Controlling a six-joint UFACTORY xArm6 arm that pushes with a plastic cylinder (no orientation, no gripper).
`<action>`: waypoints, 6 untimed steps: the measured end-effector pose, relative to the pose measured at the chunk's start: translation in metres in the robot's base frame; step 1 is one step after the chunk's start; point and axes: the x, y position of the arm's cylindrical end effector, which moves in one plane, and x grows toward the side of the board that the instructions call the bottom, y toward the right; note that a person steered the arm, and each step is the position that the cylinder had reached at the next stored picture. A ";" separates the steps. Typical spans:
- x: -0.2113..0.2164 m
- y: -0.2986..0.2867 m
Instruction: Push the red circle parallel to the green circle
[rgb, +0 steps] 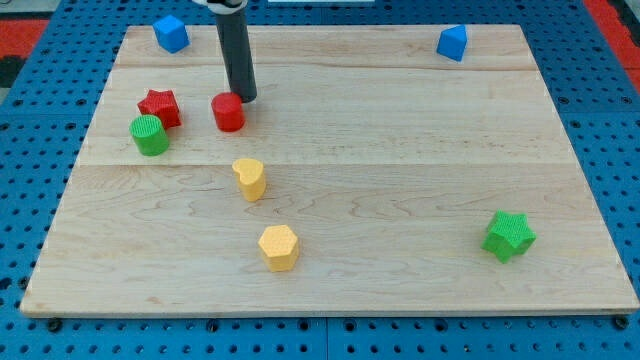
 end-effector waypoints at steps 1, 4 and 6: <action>0.006 0.024; 0.031 -0.018; 0.080 0.204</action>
